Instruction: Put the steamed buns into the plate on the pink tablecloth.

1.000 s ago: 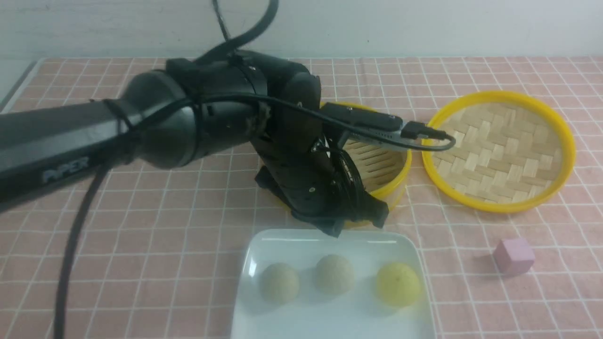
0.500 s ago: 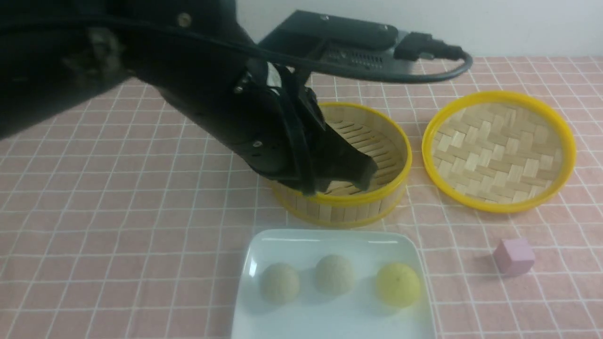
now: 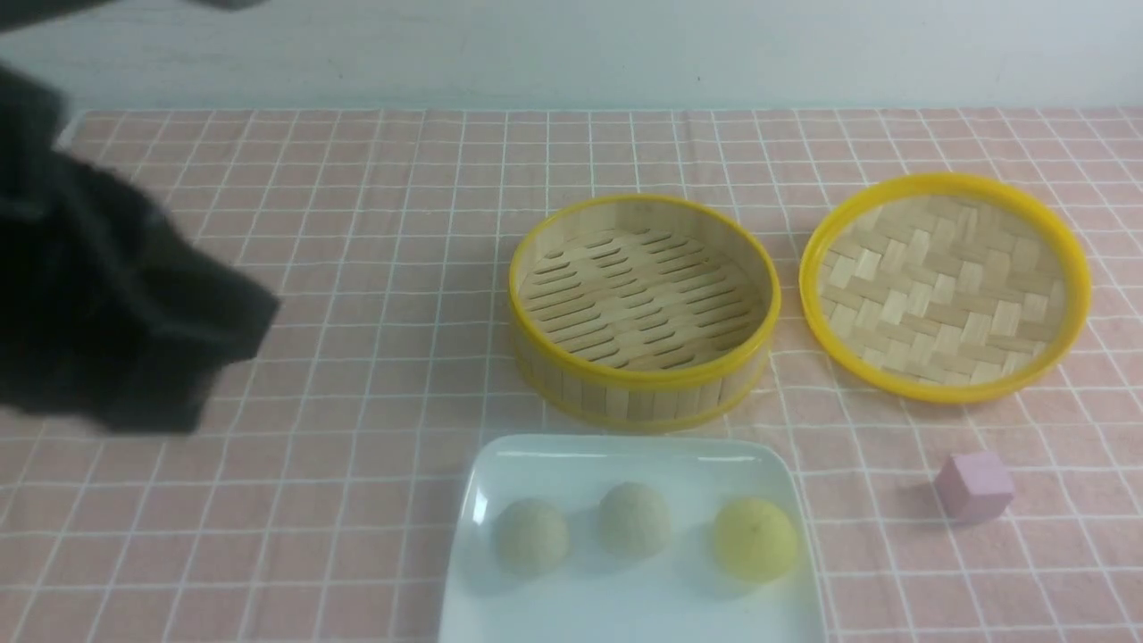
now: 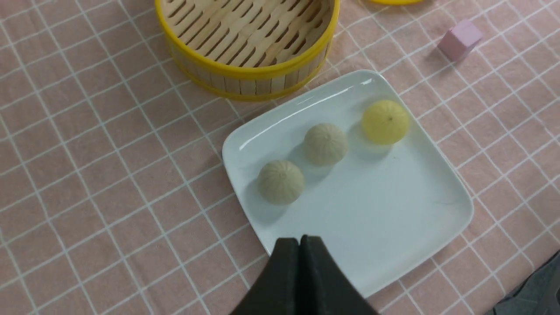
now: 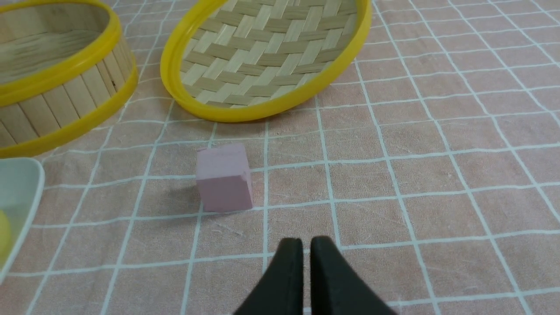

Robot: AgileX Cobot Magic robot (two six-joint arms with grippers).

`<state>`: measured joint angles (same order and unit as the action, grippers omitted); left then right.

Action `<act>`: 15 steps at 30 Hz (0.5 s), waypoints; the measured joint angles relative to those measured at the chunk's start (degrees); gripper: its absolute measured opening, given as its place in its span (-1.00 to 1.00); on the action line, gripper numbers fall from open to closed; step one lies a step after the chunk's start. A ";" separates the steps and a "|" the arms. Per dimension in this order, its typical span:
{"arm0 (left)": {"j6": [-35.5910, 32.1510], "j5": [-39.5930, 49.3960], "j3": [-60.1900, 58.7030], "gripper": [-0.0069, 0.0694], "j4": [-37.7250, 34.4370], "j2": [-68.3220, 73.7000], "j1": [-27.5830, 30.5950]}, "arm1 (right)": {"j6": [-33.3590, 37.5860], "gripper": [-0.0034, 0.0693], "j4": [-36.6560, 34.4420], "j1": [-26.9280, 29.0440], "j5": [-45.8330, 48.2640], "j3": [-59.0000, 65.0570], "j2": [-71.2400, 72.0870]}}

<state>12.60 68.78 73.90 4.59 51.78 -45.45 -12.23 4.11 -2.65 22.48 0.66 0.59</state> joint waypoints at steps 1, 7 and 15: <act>0.30 -1.46 -2.68 -0.81 0.06 -2.70 0.00 | 0.00 -0.77 0.00 0.00 0.00 0.00 0.00; 3.51 -17.29 -20.55 -0.81 -2.03 -16.56 0.00 | 0.00 -0.75 0.00 0.00 0.00 0.00 0.00; 6.72 -34.66 -35.35 -0.81 -3.05 -23.10 0.00 | 0.00 -0.72 -0.02 0.04 0.00 0.00 0.00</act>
<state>19.32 34.12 38.54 1.54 28.67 -45.45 -12.23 4.09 -2.60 22.48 0.66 0.59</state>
